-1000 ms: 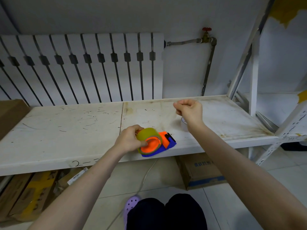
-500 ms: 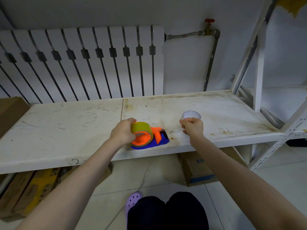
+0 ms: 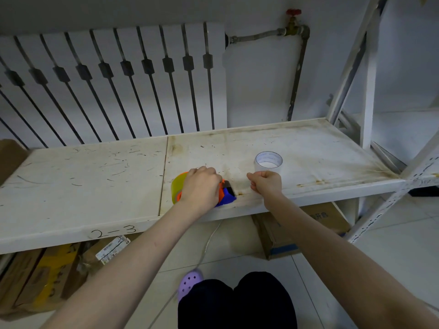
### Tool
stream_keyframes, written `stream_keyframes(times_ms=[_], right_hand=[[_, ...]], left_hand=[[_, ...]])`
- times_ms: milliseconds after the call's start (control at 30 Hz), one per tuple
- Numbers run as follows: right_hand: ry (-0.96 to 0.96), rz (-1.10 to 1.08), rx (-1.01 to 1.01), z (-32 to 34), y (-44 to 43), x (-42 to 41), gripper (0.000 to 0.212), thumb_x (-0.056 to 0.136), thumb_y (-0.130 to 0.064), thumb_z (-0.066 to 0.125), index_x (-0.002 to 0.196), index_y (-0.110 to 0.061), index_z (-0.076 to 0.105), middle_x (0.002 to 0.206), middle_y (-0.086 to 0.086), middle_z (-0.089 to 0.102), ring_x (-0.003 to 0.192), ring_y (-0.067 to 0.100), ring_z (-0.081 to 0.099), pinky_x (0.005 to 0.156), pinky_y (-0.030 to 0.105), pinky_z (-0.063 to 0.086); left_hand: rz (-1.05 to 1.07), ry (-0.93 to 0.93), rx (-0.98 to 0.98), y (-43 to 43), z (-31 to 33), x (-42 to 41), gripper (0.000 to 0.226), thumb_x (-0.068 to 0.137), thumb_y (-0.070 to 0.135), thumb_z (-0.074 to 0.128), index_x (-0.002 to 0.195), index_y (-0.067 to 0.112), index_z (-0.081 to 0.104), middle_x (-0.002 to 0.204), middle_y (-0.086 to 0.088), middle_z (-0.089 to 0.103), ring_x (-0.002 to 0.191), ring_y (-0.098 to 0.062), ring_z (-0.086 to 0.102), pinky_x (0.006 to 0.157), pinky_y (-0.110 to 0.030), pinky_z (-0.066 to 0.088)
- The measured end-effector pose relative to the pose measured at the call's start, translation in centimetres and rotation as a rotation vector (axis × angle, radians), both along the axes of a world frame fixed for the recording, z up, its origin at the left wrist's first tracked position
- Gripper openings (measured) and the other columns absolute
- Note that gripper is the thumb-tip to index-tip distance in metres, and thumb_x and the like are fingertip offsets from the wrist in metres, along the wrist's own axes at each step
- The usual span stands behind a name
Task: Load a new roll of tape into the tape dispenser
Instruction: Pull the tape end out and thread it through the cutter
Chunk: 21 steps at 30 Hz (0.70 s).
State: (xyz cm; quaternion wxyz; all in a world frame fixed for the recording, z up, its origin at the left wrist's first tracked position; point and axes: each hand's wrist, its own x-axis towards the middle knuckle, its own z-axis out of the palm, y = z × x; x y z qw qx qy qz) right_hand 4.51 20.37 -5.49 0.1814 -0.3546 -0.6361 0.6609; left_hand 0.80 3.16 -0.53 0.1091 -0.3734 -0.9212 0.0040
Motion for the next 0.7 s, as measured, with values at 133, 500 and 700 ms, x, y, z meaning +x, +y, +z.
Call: stream_keyframes(times_ms=[133,500,700], right_hand=[[-0.003,0.004,-0.015,-0.3,0.1,-0.1,0.018,0.083,-0.009,0.063,0.066,-0.010,0.057,0.063,0.006,0.057,0.059,0.016,0.053,0.076,0.034,0.054],[0.170,0.001,0.117,2.8,0.0,0.0,0.006,0.087,-0.007,0.056,0.086,-0.001,0.057,0.071,0.008,0.060,0.057,0.009,0.058,0.054,0.013,0.050],[0.445,0.184,0.543,8.3,-2.7,1.1,0.010,0.088,-0.005,0.056,0.084,-0.012,0.050,0.073,-0.002,0.053,0.066,0.013,0.055,0.055,0.014,0.051]], left_hand=[[0.011,-0.013,0.014,0.0,-0.4,-0.2,0.032,0.083,0.029,0.051,0.111,0.020,0.063,0.112,-0.001,0.062,0.109,-0.024,0.053,0.099,-0.038,0.033],[0.275,-0.260,0.110,-2.7,1.3,-2.2,0.058,0.062,0.053,0.072,0.111,0.025,0.061,0.114,0.000,0.063,0.106,-0.026,0.058,0.078,-0.035,0.042],[0.325,-0.437,0.250,-3.2,1.5,-2.5,0.053,0.057,0.049,0.079,0.102,0.028,0.063,0.113,0.001,0.063,0.105,-0.024,0.056,0.080,-0.036,0.049]])
